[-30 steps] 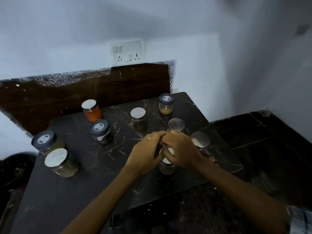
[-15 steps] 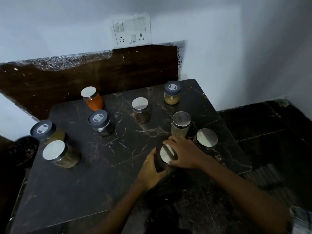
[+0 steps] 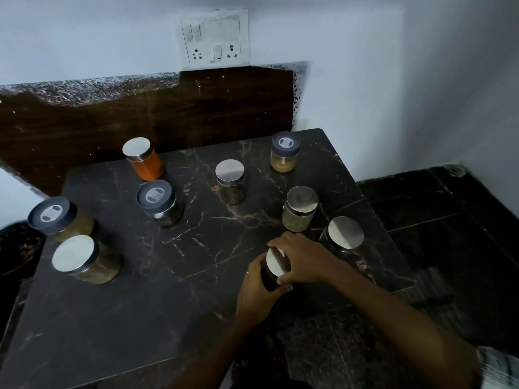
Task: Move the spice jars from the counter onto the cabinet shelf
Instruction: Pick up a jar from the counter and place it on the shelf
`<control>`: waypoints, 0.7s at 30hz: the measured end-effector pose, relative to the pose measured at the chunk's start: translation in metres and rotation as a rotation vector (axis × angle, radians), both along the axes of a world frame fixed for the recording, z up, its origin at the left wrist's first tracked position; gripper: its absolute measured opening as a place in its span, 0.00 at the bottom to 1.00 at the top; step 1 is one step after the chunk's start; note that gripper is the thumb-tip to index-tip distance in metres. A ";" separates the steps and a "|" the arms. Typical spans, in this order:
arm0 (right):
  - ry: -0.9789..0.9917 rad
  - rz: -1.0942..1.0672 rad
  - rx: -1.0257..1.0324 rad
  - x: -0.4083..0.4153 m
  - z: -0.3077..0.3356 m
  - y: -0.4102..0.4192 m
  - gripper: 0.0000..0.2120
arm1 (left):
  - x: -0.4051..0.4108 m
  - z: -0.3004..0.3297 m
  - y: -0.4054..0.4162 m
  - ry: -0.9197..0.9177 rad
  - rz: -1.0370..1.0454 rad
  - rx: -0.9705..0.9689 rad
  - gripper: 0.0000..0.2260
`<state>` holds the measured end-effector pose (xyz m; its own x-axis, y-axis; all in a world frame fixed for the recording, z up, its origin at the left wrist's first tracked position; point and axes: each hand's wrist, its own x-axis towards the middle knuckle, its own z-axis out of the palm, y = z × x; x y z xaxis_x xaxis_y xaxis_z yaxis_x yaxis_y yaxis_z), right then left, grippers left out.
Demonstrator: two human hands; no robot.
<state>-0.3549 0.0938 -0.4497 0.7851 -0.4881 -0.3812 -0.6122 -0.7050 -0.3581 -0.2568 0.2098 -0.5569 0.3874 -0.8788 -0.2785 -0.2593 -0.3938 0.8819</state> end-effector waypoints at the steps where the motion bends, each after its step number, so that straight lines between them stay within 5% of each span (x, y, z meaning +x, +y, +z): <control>1: 0.003 0.001 -0.006 0.001 0.000 -0.001 0.39 | 0.000 -0.001 -0.001 0.015 0.004 -0.004 0.41; 21: -0.086 0.013 -0.076 0.028 0.055 -0.017 0.34 | 0.004 0.035 -0.019 0.132 0.082 -0.209 0.37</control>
